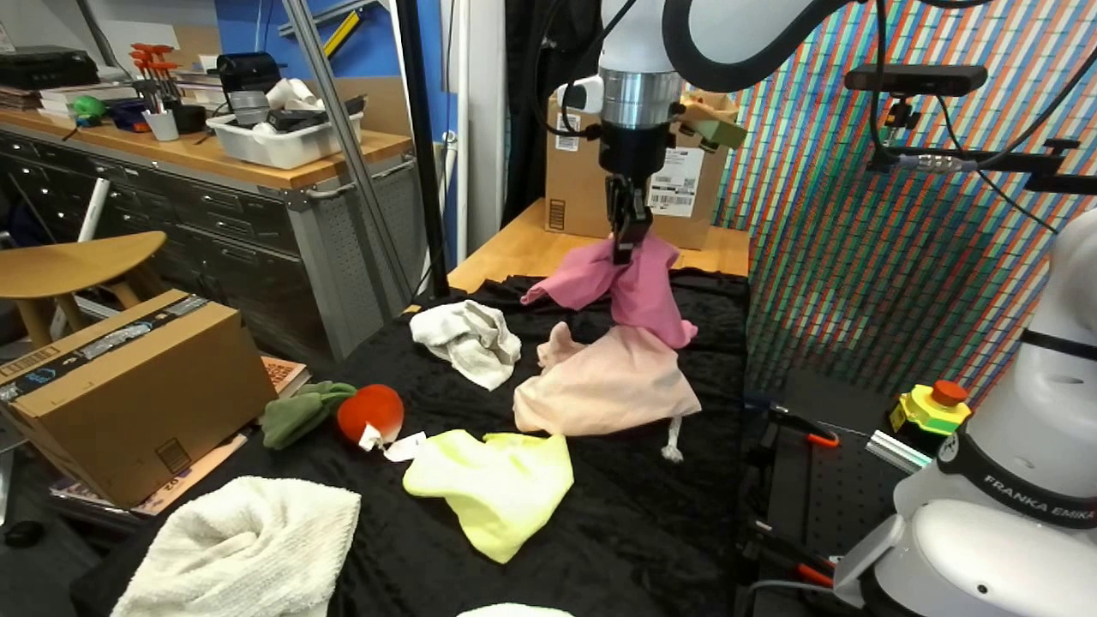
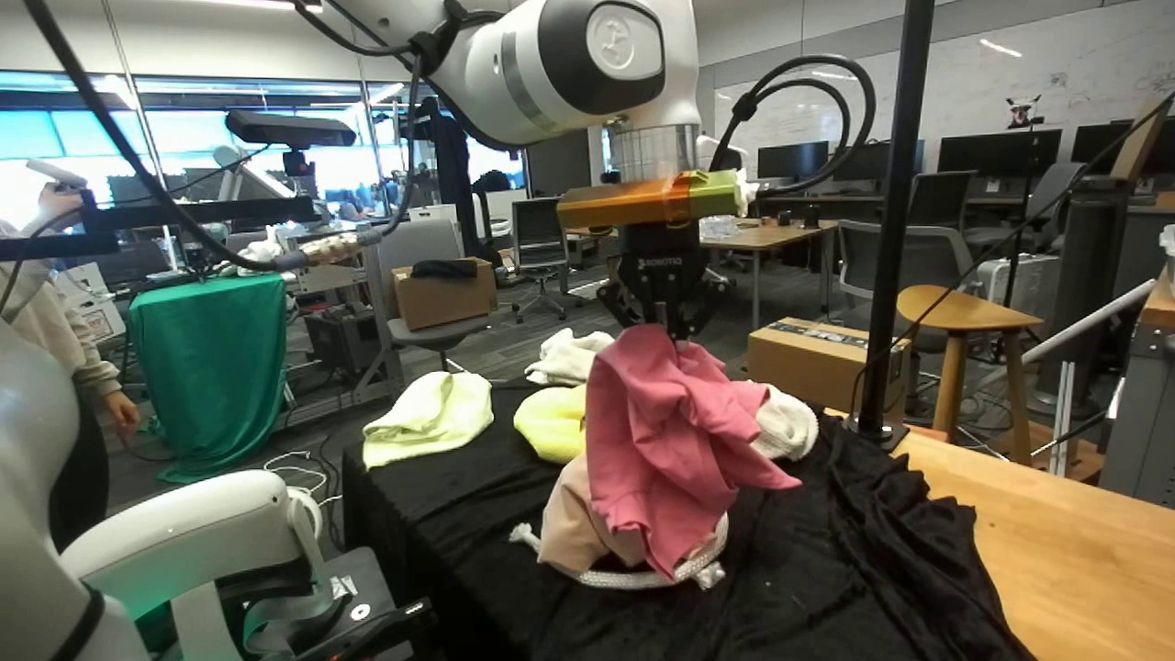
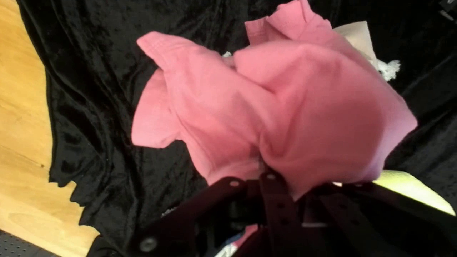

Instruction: Put the things on one heap

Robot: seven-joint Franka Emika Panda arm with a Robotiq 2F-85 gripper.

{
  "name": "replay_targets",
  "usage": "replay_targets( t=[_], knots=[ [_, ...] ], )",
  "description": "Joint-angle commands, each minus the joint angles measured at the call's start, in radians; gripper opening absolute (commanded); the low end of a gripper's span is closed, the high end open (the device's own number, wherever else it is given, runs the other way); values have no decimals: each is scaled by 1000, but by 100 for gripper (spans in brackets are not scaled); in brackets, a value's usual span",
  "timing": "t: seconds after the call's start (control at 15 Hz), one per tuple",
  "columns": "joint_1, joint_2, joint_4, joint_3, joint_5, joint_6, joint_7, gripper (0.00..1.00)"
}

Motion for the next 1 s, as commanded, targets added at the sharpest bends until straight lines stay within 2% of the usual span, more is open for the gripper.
replay_targets(
  t=[0.0,0.2,0.27,0.33,0.4,0.67,0.93],
  knots=[
    [30,0,-13,0,41,-10,-78,6],
    [39,40,-16,3,40,0,-97,5],
    [37,50,-19,6,32,6,-92,33],
    [36,58,-20,7,30,7,-94,33],
    [35,63,-19,8,29,8,-98,39],
    [29,72,-9,8,30,7,-113,70],
    [25,79,10,9,16,53,-97,98]
  ],
)
